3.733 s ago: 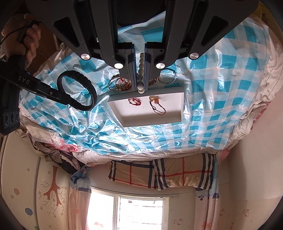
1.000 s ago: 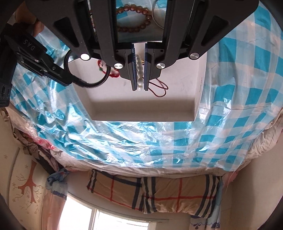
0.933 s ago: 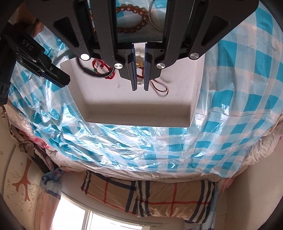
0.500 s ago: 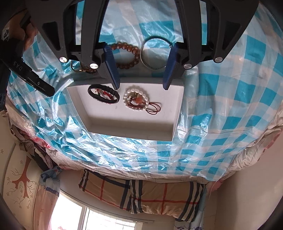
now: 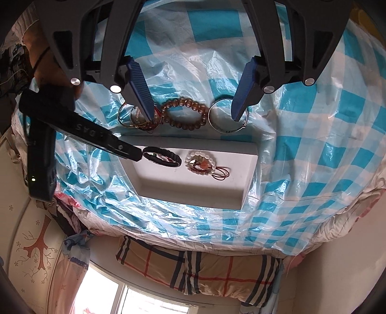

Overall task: Organize jewelry
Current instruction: 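Withdraw both open tools from the tray toward the remaining jewelry, then move both open tools toward the bracelets lying beside the tray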

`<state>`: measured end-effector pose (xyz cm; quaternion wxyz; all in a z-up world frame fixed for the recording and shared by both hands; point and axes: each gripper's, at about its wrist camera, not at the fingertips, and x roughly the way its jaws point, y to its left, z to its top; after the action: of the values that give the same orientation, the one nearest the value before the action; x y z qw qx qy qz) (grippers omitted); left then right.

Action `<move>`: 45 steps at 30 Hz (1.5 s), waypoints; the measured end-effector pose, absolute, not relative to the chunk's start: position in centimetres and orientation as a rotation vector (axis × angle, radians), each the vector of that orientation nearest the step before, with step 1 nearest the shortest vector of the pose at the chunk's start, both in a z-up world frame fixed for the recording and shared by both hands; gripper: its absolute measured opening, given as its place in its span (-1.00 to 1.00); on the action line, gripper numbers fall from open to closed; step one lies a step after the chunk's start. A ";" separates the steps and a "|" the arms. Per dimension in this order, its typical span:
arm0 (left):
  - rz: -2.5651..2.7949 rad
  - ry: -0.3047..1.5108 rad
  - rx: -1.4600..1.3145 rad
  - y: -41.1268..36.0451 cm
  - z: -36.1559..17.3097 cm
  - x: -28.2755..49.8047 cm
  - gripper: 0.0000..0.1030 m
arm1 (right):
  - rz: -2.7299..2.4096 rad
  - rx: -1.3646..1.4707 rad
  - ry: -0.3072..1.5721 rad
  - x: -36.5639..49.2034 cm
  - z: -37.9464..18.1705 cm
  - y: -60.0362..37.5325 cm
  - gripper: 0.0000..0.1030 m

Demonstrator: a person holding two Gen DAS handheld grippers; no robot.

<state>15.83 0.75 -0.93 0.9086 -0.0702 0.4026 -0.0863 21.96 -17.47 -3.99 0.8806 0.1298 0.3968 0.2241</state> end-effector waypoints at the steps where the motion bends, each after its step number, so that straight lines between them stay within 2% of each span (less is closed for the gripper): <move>1: -0.176 0.833 -0.149 0.9 -1.0 15.9 0.22 | 0.471 0.274 0.858 23.0 -4.9 -17.2 -0.33; 4: -0.173 0.839 -0.155 1.0 -1.1 16.1 0.22 | 0.464 0.309 0.903 24.7 -6.8 -17.2 -0.37; 10: -0.172 0.832 -0.158 1.1 -0.7 15.9 0.23 | 0.445 0.248 0.800 21.3 -2.9 -18.0 -0.38; 15: -0.178 0.808 -0.144 0.9 0.6 14.6 0.31 | 0.389 0.229 0.750 15.9 -0.6 -20.7 -0.29; 23: -0.195 0.805 -0.129 0.3 1.8 11.1 0.40 | 0.336 0.253 0.778 8.7 -0.7 -23.3 -0.29; 45: -0.195 0.716 -0.046 -0.1 5.5 2.7 0.57 | 0.343 0.214 0.743 1.9 1.9 -22.4 -0.09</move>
<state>2.70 -0.07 5.46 0.9317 -0.0227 0.3497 -0.0955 1.93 -22.43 1.89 0.9119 0.1040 0.3604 0.1665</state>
